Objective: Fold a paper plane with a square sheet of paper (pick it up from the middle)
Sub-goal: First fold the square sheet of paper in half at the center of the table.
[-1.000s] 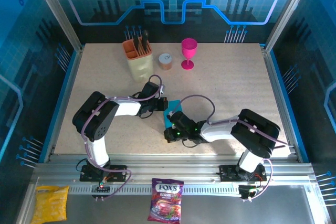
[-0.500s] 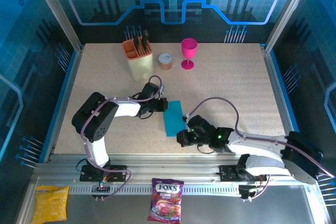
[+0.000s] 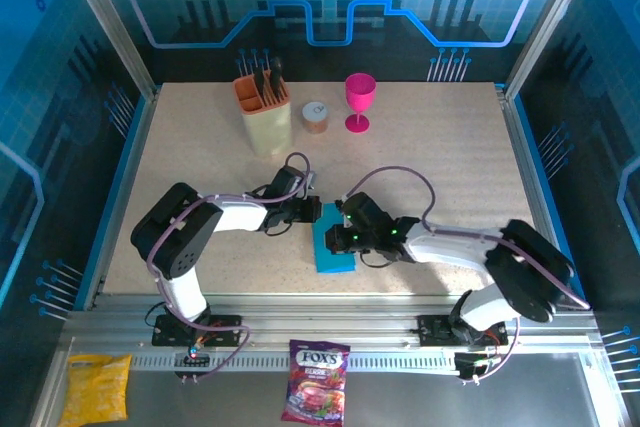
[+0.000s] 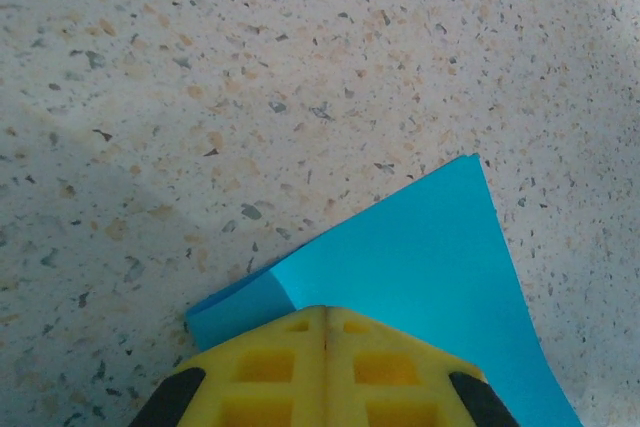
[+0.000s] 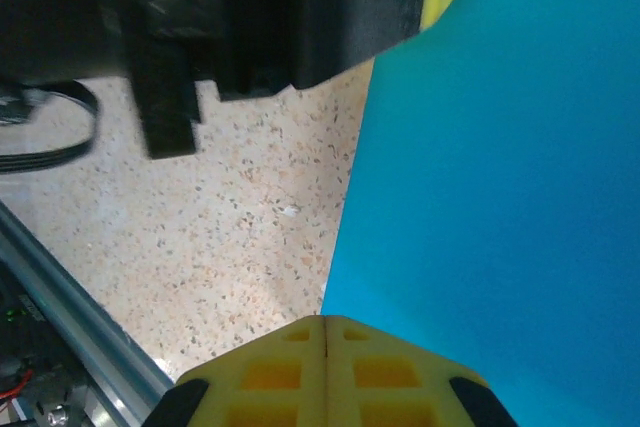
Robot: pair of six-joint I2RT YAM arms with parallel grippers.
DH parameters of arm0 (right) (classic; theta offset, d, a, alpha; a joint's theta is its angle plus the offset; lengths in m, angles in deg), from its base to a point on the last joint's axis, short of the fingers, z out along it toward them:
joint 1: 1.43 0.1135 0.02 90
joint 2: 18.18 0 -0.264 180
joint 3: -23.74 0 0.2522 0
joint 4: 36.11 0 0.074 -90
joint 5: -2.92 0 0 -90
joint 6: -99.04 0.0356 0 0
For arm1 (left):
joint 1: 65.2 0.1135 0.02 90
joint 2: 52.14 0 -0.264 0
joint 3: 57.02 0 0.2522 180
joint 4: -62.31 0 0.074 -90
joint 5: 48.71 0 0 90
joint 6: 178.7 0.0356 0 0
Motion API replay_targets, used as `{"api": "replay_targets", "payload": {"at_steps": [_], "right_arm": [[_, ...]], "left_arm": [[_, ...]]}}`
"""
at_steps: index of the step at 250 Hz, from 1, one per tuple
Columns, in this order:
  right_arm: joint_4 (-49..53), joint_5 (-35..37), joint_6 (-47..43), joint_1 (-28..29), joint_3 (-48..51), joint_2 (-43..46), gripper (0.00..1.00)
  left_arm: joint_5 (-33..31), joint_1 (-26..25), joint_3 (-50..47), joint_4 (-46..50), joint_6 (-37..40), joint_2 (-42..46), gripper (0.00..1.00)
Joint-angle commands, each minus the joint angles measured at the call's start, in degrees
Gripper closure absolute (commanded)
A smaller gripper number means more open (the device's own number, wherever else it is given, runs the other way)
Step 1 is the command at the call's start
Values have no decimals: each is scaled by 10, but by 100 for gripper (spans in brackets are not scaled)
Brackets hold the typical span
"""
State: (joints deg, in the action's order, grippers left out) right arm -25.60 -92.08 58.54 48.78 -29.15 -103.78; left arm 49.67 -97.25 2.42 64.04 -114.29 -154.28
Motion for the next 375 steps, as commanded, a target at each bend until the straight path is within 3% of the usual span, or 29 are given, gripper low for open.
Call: {"api": "replay_targets", "payload": {"at_steps": [1,84,180,265,375], "right_arm": [[-53,-25,17,14,-14,-42,100],[-115,-18,54,22,37,-106,100],[-108,-11,50,19,52,-110,100],[-107,-14,49,18,53,-118,100],[-72,-11,26,19,52,-119,100]], "left_arm": [[-10,-2,20,32,-10,-4,100],[10,-1,26,40,-32,34,100],[39,-34,-85,-4,-116,139,100],[45,-40,-102,-75,-141,72,100],[-9,-37,-70,-50,-154,21,100]]}}
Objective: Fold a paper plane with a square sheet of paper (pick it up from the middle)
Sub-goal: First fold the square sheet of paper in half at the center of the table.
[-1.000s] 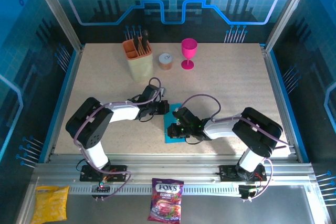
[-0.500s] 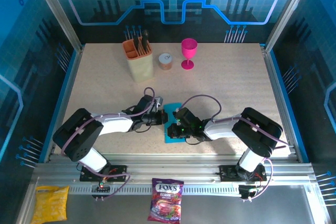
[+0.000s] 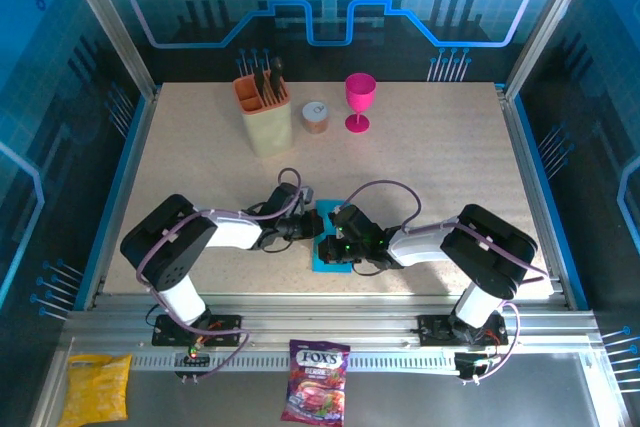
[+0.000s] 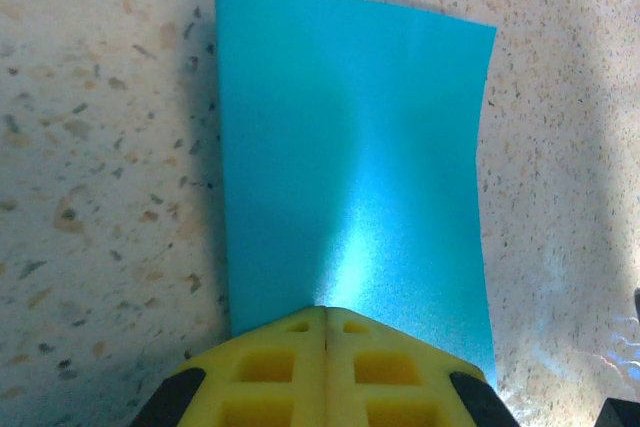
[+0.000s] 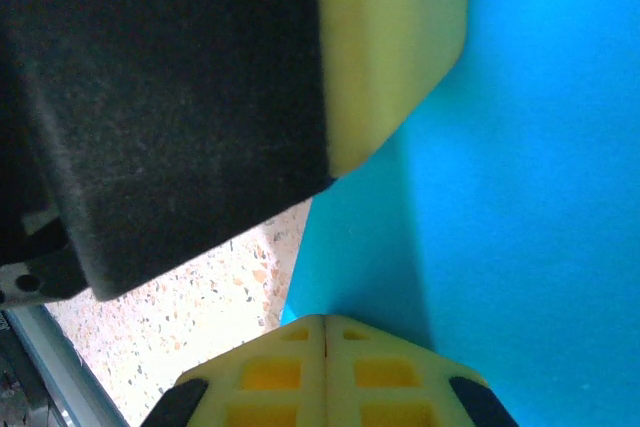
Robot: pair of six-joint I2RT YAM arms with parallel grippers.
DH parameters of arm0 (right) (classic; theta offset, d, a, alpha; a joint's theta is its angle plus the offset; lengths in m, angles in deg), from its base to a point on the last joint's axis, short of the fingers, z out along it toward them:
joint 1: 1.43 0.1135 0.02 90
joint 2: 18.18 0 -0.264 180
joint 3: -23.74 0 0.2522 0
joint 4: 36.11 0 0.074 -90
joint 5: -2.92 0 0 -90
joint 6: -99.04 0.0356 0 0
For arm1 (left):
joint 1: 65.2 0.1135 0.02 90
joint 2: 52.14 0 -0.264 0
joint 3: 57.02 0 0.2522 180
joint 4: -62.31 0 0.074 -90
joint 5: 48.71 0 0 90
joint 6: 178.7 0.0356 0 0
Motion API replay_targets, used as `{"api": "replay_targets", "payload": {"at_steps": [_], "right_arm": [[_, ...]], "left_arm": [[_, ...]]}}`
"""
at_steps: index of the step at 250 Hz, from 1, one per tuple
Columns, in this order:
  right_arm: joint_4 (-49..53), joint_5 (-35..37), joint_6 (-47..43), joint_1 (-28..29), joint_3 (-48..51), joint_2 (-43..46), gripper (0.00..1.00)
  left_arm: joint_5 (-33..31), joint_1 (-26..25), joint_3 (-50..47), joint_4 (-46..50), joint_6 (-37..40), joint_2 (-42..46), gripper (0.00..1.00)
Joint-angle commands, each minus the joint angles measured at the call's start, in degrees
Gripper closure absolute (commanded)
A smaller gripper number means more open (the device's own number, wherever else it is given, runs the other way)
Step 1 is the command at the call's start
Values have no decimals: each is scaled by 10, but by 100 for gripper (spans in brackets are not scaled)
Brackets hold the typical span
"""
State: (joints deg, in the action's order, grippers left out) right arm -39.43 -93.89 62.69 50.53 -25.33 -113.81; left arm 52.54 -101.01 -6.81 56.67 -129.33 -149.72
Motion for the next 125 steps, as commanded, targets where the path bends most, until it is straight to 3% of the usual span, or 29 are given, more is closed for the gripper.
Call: {"api": "replay_targets", "payload": {"at_steps": [1,125], "right_arm": [[67,7,-15,2,13,-19,100],[44,5,-9,7,36,-39,100]], "left_arm": [[-39,0,23,24,-3,-26,100],[-36,53,116,77,25,-70,100]]}}
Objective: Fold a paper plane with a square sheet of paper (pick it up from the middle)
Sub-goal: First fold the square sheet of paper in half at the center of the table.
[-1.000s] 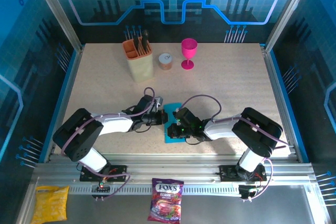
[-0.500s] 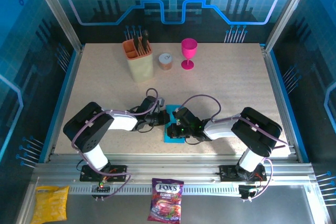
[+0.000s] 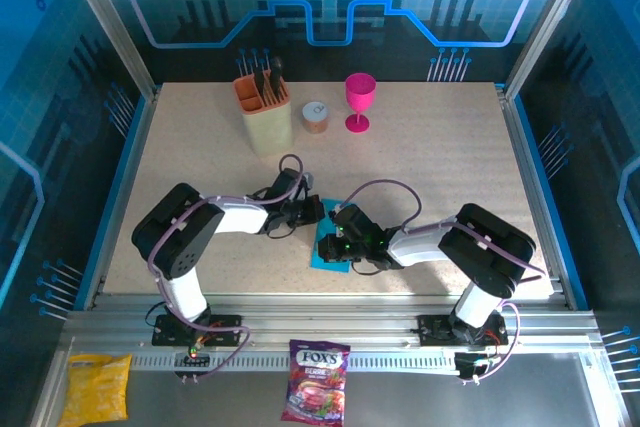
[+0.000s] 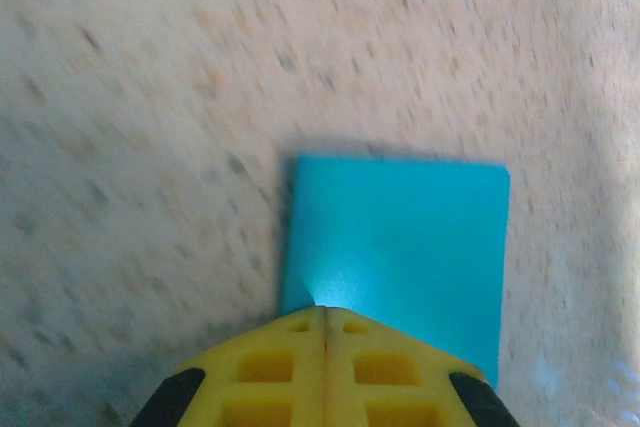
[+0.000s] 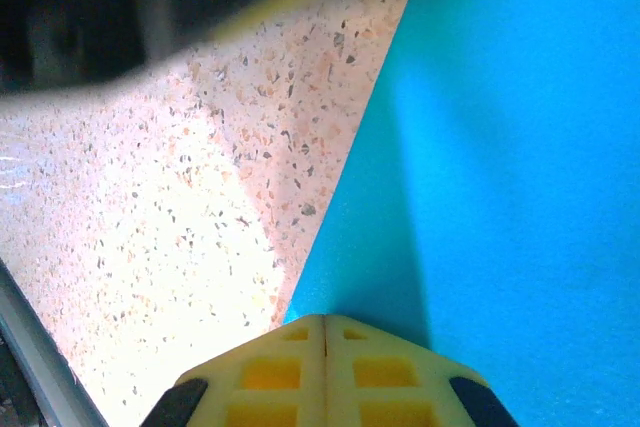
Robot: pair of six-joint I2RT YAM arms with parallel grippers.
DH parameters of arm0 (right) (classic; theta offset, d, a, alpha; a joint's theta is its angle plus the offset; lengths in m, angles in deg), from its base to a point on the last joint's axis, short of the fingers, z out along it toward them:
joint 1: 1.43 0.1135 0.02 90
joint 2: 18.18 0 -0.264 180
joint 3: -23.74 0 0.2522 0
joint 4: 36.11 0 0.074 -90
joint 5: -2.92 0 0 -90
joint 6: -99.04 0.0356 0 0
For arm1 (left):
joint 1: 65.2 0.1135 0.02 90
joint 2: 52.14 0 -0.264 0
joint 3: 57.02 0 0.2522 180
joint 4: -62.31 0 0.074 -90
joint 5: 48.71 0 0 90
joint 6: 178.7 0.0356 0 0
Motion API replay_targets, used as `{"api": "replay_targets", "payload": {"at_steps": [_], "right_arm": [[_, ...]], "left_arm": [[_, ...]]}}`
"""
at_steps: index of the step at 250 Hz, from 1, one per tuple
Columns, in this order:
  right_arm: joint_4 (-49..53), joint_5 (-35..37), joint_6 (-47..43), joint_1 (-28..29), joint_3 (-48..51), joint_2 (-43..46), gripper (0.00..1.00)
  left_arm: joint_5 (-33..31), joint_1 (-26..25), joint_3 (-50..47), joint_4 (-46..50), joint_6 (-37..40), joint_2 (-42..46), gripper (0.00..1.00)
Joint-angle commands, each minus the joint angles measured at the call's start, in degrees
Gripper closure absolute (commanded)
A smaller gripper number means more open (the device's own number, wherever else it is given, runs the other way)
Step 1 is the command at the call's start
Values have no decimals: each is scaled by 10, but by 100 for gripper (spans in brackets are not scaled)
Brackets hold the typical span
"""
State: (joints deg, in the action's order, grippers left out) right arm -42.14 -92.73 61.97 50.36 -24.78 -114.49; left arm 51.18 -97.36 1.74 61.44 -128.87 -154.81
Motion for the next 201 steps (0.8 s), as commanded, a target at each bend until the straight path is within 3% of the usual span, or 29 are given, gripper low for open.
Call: {"api": "replay_targets", "payload": {"at_steps": [1,124,201], "right_arm": [[70,-7,-3,9,30,-32,100],[69,-10,-2,17,38,-47,100],[149,-64,-125,-35,14,-27,100]], "left_arm": [[-23,16,32,30,21,-19,100],[-7,65,133,76,59,-90,100],[13,66,66,51,41,9,100]]}}
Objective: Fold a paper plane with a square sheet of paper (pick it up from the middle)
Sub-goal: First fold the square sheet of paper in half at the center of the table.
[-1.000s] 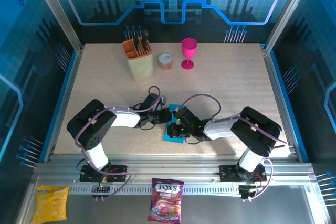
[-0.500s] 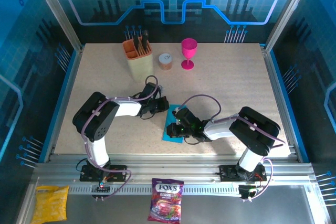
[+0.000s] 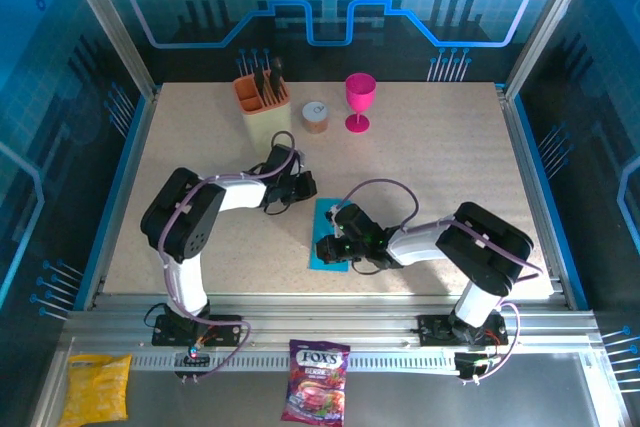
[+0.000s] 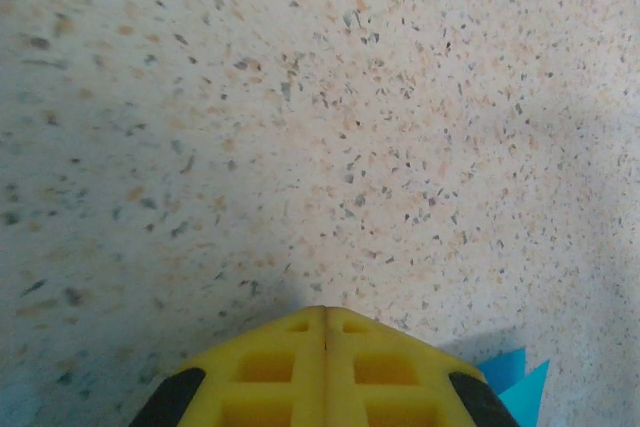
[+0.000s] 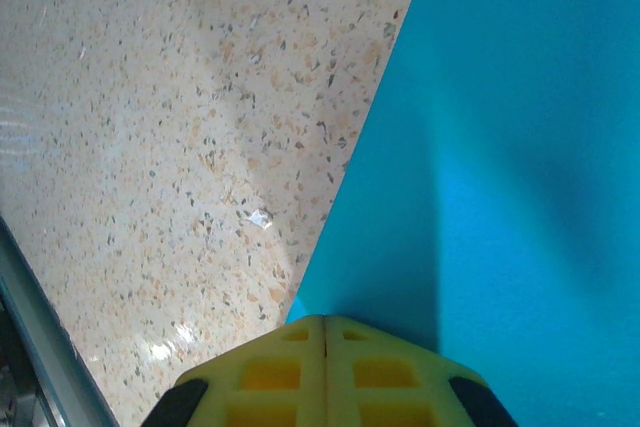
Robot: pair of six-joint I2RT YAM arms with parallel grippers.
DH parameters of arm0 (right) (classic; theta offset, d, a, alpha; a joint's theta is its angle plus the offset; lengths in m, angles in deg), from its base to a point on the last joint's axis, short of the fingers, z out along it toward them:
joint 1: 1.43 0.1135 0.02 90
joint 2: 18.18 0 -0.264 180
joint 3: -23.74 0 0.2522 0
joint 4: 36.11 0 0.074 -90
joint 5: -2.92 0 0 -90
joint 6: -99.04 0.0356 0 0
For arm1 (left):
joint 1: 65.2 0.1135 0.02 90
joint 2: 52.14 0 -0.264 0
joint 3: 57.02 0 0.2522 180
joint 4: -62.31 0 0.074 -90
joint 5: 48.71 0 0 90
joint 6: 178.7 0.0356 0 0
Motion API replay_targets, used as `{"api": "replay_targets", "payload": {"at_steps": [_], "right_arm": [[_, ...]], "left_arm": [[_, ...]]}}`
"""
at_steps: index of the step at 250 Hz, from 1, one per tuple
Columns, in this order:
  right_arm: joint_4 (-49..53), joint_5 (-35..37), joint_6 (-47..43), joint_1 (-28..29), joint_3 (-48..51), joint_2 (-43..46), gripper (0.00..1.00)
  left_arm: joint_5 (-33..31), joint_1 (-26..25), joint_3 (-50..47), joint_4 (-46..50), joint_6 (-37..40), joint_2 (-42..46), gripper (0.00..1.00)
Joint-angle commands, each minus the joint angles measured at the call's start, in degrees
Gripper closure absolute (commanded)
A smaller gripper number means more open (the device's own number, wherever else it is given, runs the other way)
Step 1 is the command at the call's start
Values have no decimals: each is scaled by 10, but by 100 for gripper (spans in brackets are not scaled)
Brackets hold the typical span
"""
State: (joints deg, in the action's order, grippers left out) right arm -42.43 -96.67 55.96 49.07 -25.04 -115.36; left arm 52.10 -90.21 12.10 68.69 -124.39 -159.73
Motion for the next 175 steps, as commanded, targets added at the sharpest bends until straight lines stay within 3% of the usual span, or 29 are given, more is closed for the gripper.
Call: {"api": "replay_targets", "payload": {"at_steps": [1,66,175], "right_arm": [[153,-24,-66,-23,17,-18,100],[189,-32,-95,-30,2,-10,100],[175,-34,-89,-31,13,-24,100]], "left_arm": [[4,-5,-40,-22,-5,60,100],[23,-45,-102,-74,-35,105,100],[6,-45,-21,-56,-13,-6,100]]}}
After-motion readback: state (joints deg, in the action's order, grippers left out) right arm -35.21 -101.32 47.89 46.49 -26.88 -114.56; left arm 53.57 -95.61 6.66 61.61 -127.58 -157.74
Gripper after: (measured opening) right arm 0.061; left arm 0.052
